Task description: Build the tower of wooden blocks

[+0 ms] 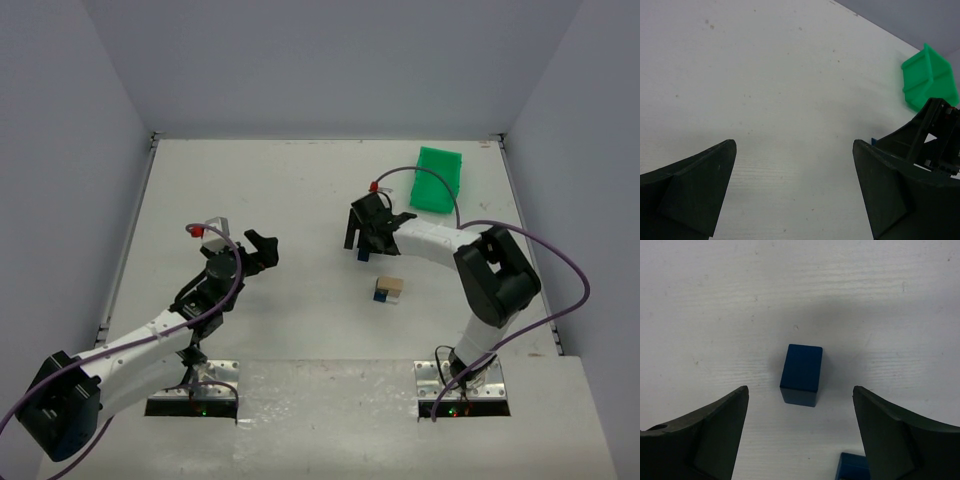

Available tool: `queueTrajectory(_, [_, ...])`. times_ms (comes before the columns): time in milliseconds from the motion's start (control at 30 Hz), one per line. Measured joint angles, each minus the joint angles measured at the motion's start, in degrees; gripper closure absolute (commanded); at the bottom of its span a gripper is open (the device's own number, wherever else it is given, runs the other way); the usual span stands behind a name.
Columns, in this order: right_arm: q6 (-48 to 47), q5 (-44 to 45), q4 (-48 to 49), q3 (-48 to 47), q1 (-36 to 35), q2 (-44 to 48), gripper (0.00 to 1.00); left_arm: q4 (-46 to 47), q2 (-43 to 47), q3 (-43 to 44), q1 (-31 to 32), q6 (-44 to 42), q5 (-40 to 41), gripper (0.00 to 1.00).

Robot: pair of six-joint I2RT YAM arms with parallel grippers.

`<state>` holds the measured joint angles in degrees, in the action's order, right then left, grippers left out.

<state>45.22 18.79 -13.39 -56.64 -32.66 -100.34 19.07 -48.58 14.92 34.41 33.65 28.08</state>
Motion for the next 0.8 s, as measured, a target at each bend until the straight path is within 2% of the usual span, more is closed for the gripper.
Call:
queueTrajectory(100, [1.18, -0.05, 1.14, -0.02, -0.14, -0.26, 0.36, 0.0, -0.16, 0.0, 0.0, -0.01, 0.0, 0.0])
queueTrajectory(167, [1.76, 0.04, 1.35, -0.02, -0.14, -0.61, 0.41, 0.0, -0.18, 0.0, 0.0, -0.02, 0.0, 0.0])
queueTrajectory(333, [3.05, 0.39, 1.16, -0.02, -0.14, -1.0, 0.44, 0.0, -0.18, 0.0, 0.0, 0.0, 0.02, 0.0])
queueTrajectory(467, [3.42, 0.64, 1.07, -0.02, -0.14, -1.19, 0.53, 0.0, -0.18, 0.0, 0.0, 0.0, 0.02, 0.0])
queueTrajectory(633, [3.83, 0.9, 0.73, -0.02, -0.14, -2.25, 0.55, 0.0, -0.18, 0.0, 0.0, 0.0, 0.02, 0.0])
queueTrajectory(800, [4.15, 1.66, 0.17, -0.04, -0.14, -2.92, 0.67, 0.0, -0.18, 0.0, 0.0, 0.0, 0.02, 0.0])
